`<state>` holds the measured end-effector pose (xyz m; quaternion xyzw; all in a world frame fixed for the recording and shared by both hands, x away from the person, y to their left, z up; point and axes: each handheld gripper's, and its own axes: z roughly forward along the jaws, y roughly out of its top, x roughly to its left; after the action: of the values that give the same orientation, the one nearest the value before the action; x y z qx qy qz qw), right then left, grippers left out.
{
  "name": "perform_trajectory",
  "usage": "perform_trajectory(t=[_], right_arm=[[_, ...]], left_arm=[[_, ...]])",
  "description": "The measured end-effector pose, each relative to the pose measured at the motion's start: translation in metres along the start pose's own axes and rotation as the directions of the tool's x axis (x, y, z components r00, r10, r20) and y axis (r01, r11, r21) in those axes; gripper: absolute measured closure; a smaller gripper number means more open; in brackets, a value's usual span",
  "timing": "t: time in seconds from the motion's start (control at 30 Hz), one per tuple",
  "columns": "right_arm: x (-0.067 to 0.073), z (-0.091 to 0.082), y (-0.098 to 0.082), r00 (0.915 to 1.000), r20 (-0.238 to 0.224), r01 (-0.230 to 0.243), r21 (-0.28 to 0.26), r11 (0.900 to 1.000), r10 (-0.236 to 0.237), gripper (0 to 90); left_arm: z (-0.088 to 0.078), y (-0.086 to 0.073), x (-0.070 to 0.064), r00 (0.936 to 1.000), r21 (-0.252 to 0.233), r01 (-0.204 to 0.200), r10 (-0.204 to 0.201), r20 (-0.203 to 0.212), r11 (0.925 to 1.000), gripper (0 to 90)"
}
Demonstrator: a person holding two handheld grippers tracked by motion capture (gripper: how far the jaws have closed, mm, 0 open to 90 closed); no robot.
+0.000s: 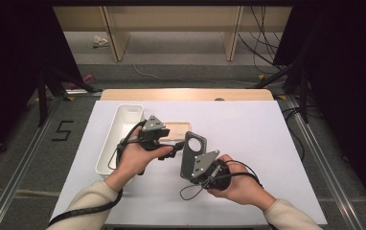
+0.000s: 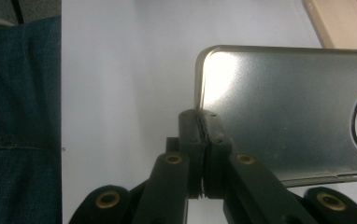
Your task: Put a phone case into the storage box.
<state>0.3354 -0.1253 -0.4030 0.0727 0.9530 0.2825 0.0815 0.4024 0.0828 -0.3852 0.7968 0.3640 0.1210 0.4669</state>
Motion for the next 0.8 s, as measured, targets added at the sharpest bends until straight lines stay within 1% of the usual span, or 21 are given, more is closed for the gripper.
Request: perform_trajectory(t=[0.1,0.13,0.2,0.23,0.3,0.37,0.43,0.47,0.53,0.6,0.67,0.8], right_arm=[[0.0,0.0,0.0,1.0,0.002,0.005,-0.001,1.0,-0.005,89.1],[0.0,0.0,0.001,1.0,0.0,0.003,0.0,1.0,-0.003,89.1],[0.001,0.0,0.002,1.0,0.004,0.006,-0.003,1.0,-0.006,89.1],[0.001,0.0,0.002,1.0,0.004,0.006,-0.003,1.0,-0.006,89.1],[0.002,0.0,0.002,0.9999,0.006,0.008,-0.004,1.0,-0.008,89.1],[0.002,0.0,0.002,0.9999,0.007,0.011,-0.004,1.0,-0.011,89.1],[0.001,0.001,0.002,0.9999,0.009,0.014,-0.003,1.0,-0.014,89.1],[0.001,0.001,0.002,0.9999,0.008,0.013,-0.003,1.0,-0.013,89.1],[0.002,0.001,0.003,0.9997,0.012,0.021,-0.005,1.0,-0.021,89.1],[0.002,0.001,0.003,0.9997,0.01,0.02,-0.004,1.0,-0.02,89.1],[0.002,0.001,0.004,0.9996,0.015,0.022,-0.005,1.0,-0.022,89.1],[0.003,0.001,0.004,0.9996,0.011,0.027,-0.002,1.0,-0.027,89.0]], left_arm=[[0.013,0.006,0.003,0.9996,0.043,0.026,-0.026,-0.007,0.9987,35.2],[0.017,0.008,0.004,0.9992,0.051,0.04,-0.039,-0.006,0.9979,37.1],[0.024,0.011,0.006,0.9975,0.075,0.071,-0.07,-0.01,0.9946,41.8],[0.028,0.012,0.007,0.9971,0.089,0.076,-0.075,-0.014,0.9932,41.8],[0.033,0.014,0.007,0.9958,0.109,0.091,-0.09,-0.016,0.9899,45.7],[0.037,0.015,0.009,0.9934,0.129,0.114,-0.111,-0.028,0.9851,47.8],[0.04,0.016,0.009,0.9925,0.152,0.12,-0.115,-0.043,0.981,49.5],[0.042,0.016,0.009,0.9911,0.157,0.129,-0.123,-0.05,0.979,50.7],[0.044,0.015,0.01,0.9883,0.176,0.151,-0.144,-0.05,0.9728,54.5],[0.047,0.014,0.011,0.9853,0.189,0.169,-0.162,-0.055,0.9673,55.4],[0.049,0.013,0.012,0.9807,0.196,0.195,-0.187,-0.059,0.9611,58.0],[0.051,0.013,0.014,0.9769,0.201,0.213,-0.206,-0.058,0.9561,61.7]])
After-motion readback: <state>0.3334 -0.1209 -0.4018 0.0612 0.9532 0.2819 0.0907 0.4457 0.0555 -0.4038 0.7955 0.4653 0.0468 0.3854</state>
